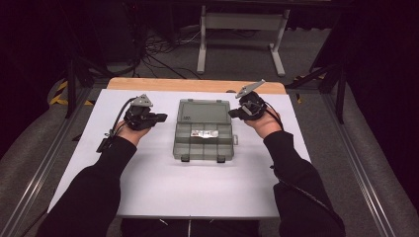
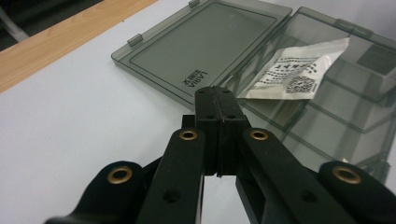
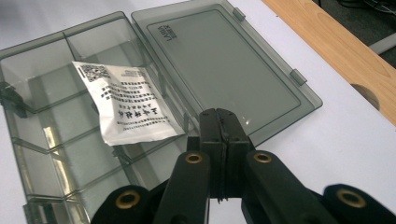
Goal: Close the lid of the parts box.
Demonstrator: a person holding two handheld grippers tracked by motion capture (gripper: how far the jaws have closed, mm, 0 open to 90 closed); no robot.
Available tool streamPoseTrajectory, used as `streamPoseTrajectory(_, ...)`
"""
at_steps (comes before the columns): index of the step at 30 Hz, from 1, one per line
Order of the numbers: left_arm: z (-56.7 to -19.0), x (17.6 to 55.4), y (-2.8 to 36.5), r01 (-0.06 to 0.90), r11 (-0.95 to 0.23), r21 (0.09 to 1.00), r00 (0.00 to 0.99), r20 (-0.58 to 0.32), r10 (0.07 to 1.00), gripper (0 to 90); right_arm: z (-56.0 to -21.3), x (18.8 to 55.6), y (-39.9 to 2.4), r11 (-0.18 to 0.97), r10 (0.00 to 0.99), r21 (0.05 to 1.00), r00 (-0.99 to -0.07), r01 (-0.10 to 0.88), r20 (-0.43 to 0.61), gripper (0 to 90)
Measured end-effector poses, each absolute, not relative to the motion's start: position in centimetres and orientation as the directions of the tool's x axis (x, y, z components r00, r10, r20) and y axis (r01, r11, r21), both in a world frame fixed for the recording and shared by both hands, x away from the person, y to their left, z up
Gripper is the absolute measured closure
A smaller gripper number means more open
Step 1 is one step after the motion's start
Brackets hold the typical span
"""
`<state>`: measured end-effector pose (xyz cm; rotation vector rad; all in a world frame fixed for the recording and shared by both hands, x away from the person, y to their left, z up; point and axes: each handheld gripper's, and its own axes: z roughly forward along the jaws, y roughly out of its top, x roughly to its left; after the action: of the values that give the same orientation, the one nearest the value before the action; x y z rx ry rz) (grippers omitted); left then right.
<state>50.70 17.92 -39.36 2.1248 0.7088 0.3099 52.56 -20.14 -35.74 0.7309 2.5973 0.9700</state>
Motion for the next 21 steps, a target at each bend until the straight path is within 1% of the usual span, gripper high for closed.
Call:
streamPoseTrajectory(11, -39.6, 52.4, 16.9, 0.402, -0.475, 0.783, 0.803, -0.053, 0.594, 89.8, -36.1, 54.0, -20.1, 0.644, 0.562, 0.664, -0.824, 0.38, -0.074, 90.0)
streamPoseTrajectory(21, -39.6, 53.8, 16.3, 0.417, -0.487, 0.767, 0.795, -0.048, 0.605, 89.8, -36.6, 54.8, -20.2, 0.655, 0.567, 0.647, -0.82, 0.391, -0.078, 90.0)
